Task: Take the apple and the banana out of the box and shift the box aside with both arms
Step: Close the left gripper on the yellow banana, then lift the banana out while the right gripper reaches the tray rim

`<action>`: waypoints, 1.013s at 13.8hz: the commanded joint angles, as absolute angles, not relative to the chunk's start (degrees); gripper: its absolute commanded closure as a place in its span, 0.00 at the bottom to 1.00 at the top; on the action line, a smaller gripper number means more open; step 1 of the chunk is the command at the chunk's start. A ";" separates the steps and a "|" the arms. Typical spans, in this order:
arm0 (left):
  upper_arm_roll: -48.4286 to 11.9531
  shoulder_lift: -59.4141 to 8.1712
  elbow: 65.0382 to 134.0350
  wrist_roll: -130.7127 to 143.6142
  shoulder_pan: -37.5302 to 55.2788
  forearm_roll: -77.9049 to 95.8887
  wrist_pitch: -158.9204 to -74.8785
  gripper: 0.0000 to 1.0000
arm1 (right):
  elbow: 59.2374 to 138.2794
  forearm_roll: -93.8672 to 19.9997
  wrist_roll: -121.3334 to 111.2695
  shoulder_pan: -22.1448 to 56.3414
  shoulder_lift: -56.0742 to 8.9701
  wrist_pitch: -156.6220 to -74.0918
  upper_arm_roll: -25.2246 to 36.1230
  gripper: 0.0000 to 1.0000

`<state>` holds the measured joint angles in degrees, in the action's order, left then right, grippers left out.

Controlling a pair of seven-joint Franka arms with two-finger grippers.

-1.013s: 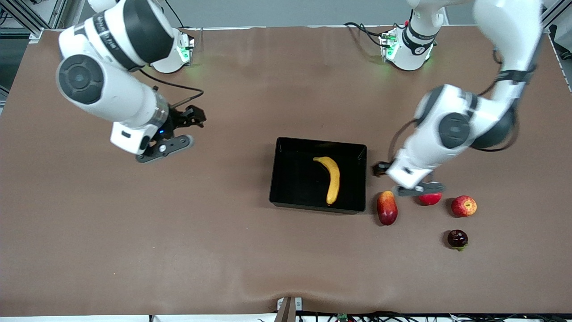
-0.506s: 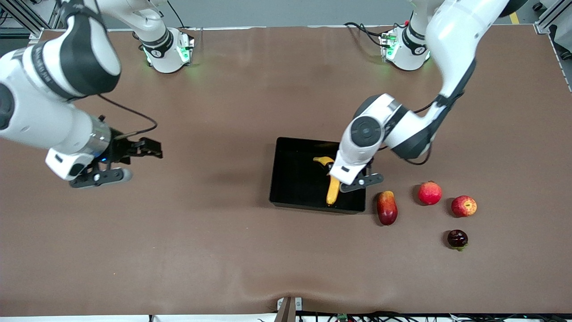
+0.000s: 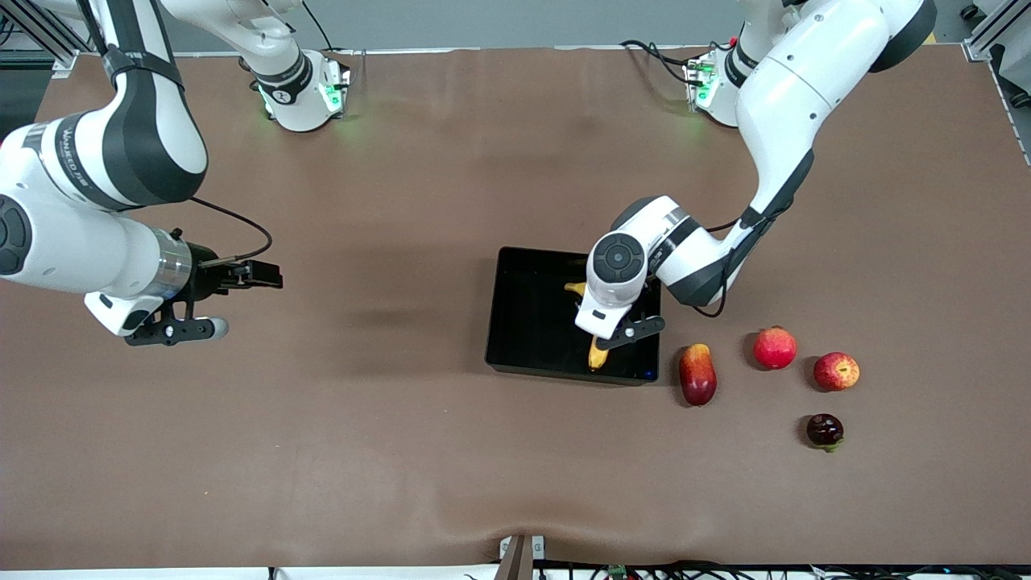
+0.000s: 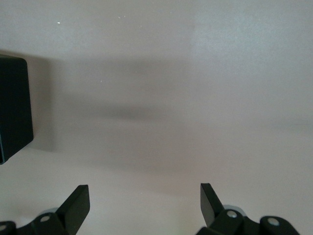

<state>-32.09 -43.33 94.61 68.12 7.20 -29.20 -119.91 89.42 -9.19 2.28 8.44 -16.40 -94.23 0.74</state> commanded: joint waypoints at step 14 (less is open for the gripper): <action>-34.71 -39.57 92.73 70.58 7.03 -31.82 -117.17 1.00 | 91.58 -9.84 2.11 8.53 -15.03 -95.54 -0.18 0.00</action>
<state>-33.39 -44.09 92.45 69.01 7.34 -31.39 -119.77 89.84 -9.19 2.28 8.66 -16.39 -94.81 0.07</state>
